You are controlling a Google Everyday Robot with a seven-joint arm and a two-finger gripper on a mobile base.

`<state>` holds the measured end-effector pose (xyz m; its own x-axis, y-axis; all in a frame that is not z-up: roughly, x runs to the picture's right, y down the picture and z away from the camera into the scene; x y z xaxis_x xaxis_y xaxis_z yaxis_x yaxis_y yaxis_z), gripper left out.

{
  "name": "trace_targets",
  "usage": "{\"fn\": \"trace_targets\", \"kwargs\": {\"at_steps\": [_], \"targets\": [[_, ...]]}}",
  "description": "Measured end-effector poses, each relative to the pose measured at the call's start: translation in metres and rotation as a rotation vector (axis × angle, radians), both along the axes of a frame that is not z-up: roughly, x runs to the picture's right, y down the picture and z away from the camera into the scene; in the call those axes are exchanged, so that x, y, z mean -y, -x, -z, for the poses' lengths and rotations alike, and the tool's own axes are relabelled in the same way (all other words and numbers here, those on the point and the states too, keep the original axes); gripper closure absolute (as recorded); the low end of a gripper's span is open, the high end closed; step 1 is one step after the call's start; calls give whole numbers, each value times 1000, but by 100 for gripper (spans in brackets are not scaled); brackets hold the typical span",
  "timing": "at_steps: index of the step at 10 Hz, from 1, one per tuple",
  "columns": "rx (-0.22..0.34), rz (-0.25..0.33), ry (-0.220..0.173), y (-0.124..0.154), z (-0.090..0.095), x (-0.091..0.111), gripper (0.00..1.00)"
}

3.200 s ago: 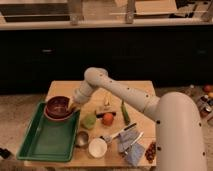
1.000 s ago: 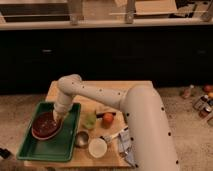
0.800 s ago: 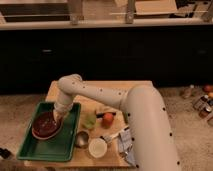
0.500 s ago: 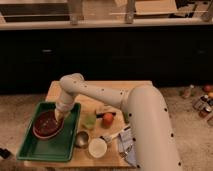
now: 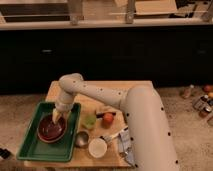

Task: Stack bowls into tray

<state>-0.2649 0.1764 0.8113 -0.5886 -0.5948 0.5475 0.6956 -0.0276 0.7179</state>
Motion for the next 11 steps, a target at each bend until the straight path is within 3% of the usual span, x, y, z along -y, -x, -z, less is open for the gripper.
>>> {"fn": "trace_targets", "kwargs": {"at_steps": [2, 5, 11], "targets": [[8, 7, 4, 3, 0, -1, 20], [17, -32, -8, 5, 4, 16, 20], [-43, -176, -104, 17, 11, 74, 20]]}}
